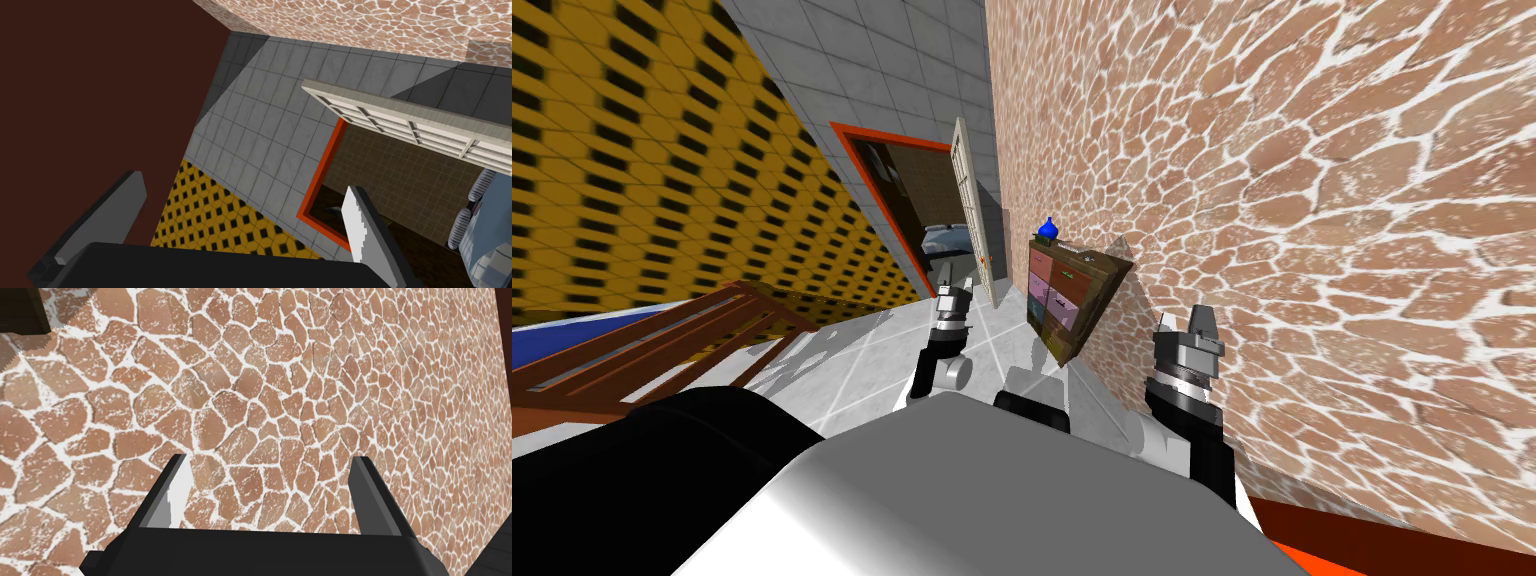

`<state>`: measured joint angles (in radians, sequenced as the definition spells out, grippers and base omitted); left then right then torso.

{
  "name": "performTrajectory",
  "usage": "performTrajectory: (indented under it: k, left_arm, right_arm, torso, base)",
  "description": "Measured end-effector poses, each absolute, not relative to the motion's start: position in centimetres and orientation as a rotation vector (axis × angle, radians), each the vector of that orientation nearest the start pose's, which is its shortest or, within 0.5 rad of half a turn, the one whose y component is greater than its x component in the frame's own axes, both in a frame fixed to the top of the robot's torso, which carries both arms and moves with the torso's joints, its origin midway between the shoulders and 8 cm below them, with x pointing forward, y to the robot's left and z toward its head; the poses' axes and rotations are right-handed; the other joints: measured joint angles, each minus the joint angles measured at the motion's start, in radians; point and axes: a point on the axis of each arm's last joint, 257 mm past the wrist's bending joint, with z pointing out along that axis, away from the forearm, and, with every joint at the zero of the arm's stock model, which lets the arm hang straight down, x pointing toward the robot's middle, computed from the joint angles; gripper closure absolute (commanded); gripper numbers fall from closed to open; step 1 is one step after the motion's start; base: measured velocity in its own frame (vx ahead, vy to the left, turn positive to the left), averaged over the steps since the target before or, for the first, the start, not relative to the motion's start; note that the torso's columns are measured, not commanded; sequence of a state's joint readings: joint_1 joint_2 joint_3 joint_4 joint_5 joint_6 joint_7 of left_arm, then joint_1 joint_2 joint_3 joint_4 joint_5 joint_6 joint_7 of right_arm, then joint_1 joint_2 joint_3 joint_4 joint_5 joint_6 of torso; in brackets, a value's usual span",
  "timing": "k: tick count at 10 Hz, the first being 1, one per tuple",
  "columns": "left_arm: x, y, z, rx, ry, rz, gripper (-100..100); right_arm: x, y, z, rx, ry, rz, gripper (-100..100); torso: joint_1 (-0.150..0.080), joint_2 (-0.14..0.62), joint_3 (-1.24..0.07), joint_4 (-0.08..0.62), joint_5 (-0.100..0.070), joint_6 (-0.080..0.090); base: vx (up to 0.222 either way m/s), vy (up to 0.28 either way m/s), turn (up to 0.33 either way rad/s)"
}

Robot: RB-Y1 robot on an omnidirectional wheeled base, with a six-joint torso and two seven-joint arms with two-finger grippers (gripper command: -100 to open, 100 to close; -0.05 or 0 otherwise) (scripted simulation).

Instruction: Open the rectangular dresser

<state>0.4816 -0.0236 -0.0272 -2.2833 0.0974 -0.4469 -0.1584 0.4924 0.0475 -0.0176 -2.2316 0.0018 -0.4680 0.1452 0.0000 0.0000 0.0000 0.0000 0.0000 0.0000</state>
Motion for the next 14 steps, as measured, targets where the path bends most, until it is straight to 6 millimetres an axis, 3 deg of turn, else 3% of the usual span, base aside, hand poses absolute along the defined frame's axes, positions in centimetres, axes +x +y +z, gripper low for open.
performTrajectory:
  k: [2,9,10,11,14]
  left_arm:
    - [35.3,28.3,2.1,-0.706,0.602,-1.245,0]
    - [35.3,28.3,2.2,-0.706,0.602,-1.245,0]
    - [35.3,28.3,2.2,-0.706,0.602,-1.245,0]
    - [35.3,28.3,2.1,-0.706,0.603,-1.245,0]
    - [35.3,28.3,2.1,-0.706,0.603,-1.245,0]
  right_arm:
    - [35.7,-29.2,-0.1,0.692,0.662,1.135,0]
    - [35.7,-29.2,-0.1,0.691,0.662,1.135,0]
    - [35.7,-29.2,-0.1,0.691,0.662,1.135,-100]
    - [35.8,-28.9,-0.1,0.663,0.686,1.128,-100]
    - [36.1,-28.0,0.4,0.532,0.761,1.074,-100]
  torso:
    - [0.0,0.104,-0.209,0.105,0.0,0.0]
    - [0.0,0.618,-1.234,0.617,0.0,0.0]
    - [0.0,0.691,-1.382,0.691,0.0,0.0]
    - [0.0,0.725,-1.451,0.724,0.0,0.0]
    - [0.001,0.736,-1.477,0.737,0.0,0.0]
  base:
    - [0.0,0.0,0.0]
    - [0.0,0.0,0.0]
    - [0.017,0.01,-0.015]
    - [0.028,0.016,-0.03]
    - [0.05,0.027,-0.035]
